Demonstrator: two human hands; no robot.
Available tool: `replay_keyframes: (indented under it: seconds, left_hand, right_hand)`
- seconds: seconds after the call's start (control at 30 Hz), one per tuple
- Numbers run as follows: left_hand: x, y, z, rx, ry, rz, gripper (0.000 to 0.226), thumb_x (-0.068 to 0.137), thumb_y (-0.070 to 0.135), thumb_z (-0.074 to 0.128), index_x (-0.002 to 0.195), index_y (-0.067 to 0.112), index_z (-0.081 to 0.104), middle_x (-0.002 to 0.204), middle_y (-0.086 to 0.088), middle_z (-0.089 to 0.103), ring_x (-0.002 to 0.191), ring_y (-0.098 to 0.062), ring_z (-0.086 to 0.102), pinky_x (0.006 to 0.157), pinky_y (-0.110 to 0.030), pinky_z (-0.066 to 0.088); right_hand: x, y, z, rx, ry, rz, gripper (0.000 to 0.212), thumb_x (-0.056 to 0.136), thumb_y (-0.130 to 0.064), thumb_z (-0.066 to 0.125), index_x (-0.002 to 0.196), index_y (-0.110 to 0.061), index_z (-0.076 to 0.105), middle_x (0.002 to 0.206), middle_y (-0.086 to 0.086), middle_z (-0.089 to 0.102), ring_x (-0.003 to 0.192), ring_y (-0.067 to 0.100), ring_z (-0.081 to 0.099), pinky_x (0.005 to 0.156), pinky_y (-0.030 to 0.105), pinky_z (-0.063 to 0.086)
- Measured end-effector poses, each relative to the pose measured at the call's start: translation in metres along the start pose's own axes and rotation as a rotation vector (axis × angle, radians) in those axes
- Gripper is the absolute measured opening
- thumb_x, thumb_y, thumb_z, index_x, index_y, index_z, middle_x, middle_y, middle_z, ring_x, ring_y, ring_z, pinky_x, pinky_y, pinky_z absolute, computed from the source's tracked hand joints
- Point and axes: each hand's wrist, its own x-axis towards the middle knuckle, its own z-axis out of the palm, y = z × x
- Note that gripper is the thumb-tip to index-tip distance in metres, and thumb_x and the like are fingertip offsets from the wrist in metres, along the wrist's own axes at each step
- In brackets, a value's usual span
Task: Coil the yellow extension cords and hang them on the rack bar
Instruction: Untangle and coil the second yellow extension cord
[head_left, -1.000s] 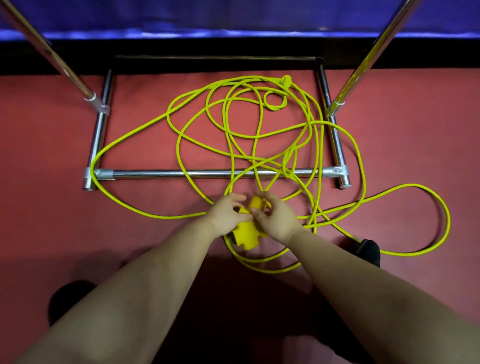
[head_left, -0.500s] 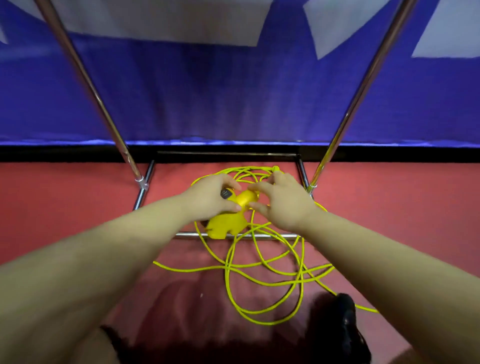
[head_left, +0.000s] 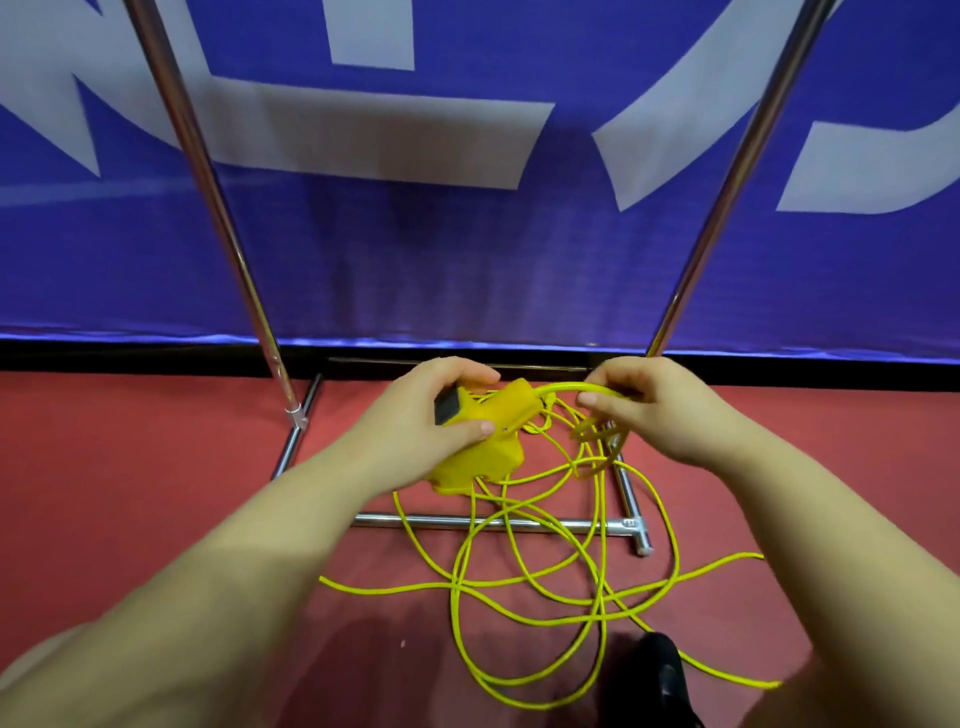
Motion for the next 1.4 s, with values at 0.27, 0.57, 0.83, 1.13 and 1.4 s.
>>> replay_keyframes:
  seconds: [0.27,0.57,0.83,1.13,1.4]
  left_hand:
    - [0.011,0.007,0.017,-0.083,-0.021,-0.026,0.017,0.085,0.031,0.064,0.101,0.028,0.059,0.087,0.011,0.061,0.079,-0.002,0.056,0.074,-0.019,0.042]
    - [0.012,-0.005,0.004,-0.408,0.105,-0.234,0.016,0.093,0.031,0.054,0.090,0.017,0.062,0.086,-0.011,0.061,0.076,-0.015,0.055,0.077,-0.033,0.044]
    - [-0.003,0.020,0.039,-0.457,0.168,-0.110,0.038,0.088,0.055,0.042,0.096,0.020,0.055,0.081,0.001,0.057,0.070,-0.006,0.049,0.070,-0.023,0.043]
    - [0.004,0.026,0.035,-0.544,0.282,-0.080,0.021,0.097,0.024,0.046,0.087,0.026,0.064,0.070,0.007,0.069,0.063,-0.008,0.063,0.060,-0.022,0.049]
    - [0.009,0.017,0.032,-0.494,0.421,-0.189,0.026,0.097,0.029,0.046,0.080,0.024,0.066,0.077,-0.003,0.070,0.074,-0.021,0.064,0.072,-0.032,0.050]
  right_hand:
    - [0.001,-0.031,0.004,0.232,0.008,0.008,0.016,0.088,-0.023,0.061,0.078,-0.012,0.067,0.057,-0.006,0.059,0.055,0.006,0.050,0.051,0.019,0.044]
    - [0.003,-0.026,0.005,0.321,0.129,0.019,0.020,0.093,-0.022,0.053,0.078,-0.014,0.062,0.069,0.002,0.065,0.069,0.015,0.062,0.073,0.031,0.052]
    - [0.001,-0.048,0.030,0.476,0.204,0.068,0.036,0.096,-0.027,0.047,0.063,-0.013,0.049,0.059,0.005,0.033,0.047,0.008,0.034,0.046,0.019,0.045]
    - [-0.003,-0.056,0.030,0.478,0.297,-0.010,0.017,0.089,-0.016,0.060,0.103,-0.013,0.069,0.061,-0.012,0.064,0.053,0.001,0.059,0.058,0.015,0.051]
    - [-0.002,-0.057,0.030,0.095,0.586,-0.091,0.020,0.093,-0.029,0.052,0.075,-0.025,0.057,0.064,-0.014,0.064,0.065,-0.004,0.061,0.058,0.007,0.042]
